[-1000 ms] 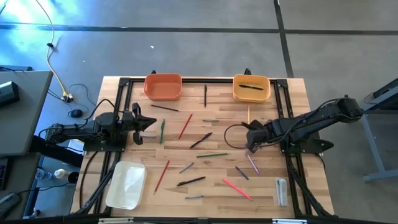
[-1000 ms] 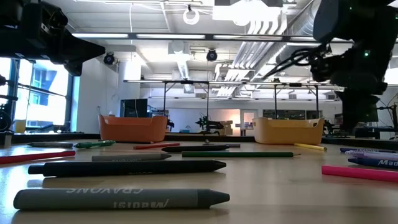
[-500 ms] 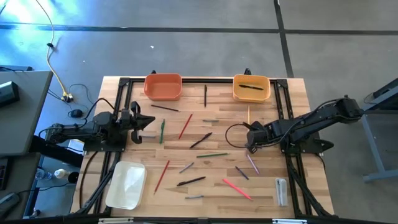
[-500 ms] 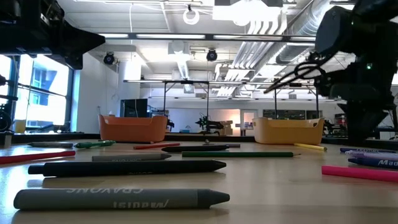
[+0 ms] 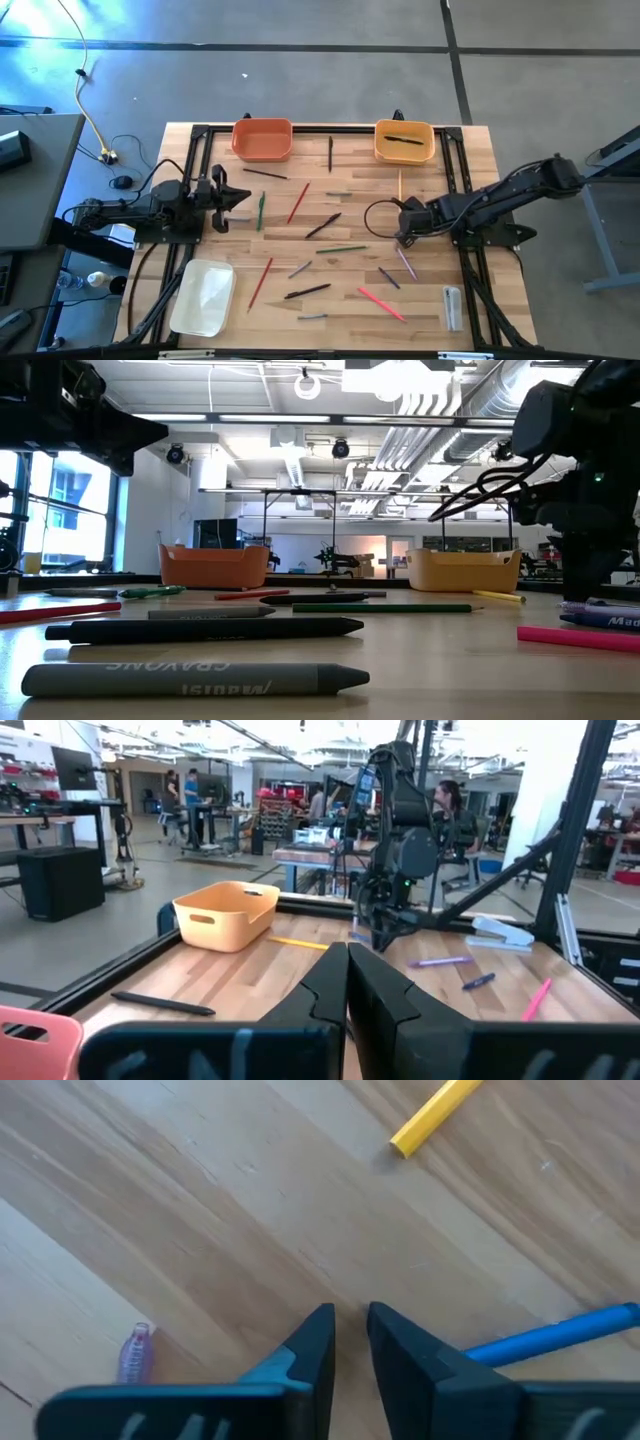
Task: Sort crayons/erasers/pens/pencils in bins
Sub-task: Put the blue crayon into the orange bin
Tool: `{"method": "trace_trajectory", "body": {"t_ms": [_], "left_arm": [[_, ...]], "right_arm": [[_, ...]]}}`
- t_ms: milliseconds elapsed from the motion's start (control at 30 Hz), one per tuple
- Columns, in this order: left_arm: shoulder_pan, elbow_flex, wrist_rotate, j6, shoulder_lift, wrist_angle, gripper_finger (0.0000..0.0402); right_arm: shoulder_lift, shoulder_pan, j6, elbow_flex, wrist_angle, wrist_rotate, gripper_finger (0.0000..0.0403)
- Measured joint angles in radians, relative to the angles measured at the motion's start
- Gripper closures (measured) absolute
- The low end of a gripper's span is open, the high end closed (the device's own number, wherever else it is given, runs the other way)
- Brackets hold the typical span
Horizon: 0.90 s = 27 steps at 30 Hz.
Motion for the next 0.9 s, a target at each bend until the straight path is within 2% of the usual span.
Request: {"method": "trace_trajectory", "body": {"t_ms": [133, 267, 400, 533, 667, 900], "left_arm": [[0.0, 0.0, 0.0, -0.017, 0.0, 0.001, 0.0401], [0.0, 0.0, -0.001, -0.026, 0.0, -0.001, 0.0401], [0.0, 0.0, -0.001, -0.026, 0.0, -0.001, 0.0401], [0.0, 0.0, -0.001, -0.026, 0.0, -0.002, 0.0401], [0.0, 0.0, -0.001, -0.026, 0.0, -0.002, 0.0401], [0.0, 0.0, -0.003, -0.026, 0.0, -0.021, 0.0401]], "right_arm": [[-0.001, 0.0, 0.019, 0.069, -0.146, -0.002, 0.0342], [-0.001, 0.0, 0.147, 0.118, -0.292, 0.016, 0.0323], [-0.001, 0.0, 0.328, 0.123, -0.329, 0.026, 0.0297], [-0.001, 0.0, 0.407, 0.123, -0.334, 0.064, 0.0281], [-0.001, 0.0, 0.432, 0.123, -0.333, 0.121, 0.0281], [0.05, 0.0, 0.47, 0.123, -0.324, 0.129, 0.03]]}}
